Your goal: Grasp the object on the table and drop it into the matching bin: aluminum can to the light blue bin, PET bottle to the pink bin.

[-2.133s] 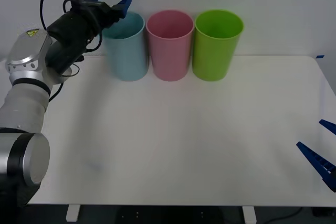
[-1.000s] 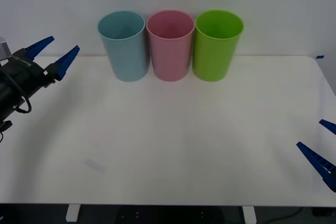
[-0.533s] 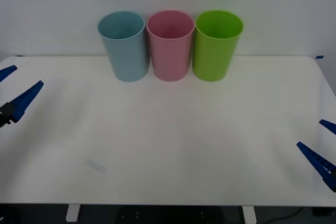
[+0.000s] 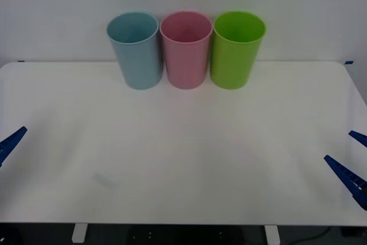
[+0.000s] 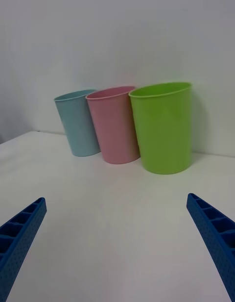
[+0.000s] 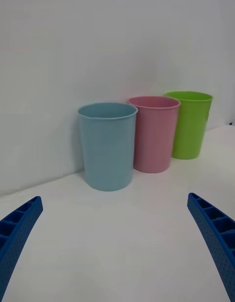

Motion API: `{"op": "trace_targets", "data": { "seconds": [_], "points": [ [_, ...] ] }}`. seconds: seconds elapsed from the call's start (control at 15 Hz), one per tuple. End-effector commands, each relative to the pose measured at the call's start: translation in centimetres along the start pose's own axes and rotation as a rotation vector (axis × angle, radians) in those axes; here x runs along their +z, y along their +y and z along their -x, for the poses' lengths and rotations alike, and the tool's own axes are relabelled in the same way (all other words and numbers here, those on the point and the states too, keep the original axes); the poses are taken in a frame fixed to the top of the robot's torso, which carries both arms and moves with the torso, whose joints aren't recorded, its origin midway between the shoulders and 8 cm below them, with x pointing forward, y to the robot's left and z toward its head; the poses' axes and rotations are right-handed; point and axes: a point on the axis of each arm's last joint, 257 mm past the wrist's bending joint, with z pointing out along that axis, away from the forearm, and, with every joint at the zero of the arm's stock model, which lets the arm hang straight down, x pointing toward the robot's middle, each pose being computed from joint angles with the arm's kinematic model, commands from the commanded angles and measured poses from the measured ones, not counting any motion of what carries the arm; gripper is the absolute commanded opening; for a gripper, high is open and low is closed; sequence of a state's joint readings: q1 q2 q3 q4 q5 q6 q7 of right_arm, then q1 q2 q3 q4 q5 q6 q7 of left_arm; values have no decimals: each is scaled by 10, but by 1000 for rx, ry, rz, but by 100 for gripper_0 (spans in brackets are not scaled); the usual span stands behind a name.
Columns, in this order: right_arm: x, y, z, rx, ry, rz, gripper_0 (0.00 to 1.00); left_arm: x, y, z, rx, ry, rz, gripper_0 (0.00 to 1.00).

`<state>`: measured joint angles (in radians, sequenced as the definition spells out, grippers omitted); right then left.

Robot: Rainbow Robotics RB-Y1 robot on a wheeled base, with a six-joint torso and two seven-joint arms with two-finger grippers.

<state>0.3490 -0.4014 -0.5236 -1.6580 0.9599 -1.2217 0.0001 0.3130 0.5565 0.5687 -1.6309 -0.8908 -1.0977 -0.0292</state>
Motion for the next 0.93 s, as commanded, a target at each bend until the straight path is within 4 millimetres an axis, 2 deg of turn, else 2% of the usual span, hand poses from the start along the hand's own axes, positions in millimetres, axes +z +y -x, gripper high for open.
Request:
{"op": "trace_targets", "data": {
  "seconds": [0.07,0.4,0.93],
  "points": [
    [0,0,0,0,0,0,100,-16,-3,-6,-18,9,11,100],
    [0,0,0,0,0,0,100,-39,-6,-11,-51,15,31,100],
    [0,0,0,0,0,0,100,-46,-7,-14,-65,23,36,100]
  ]
}}
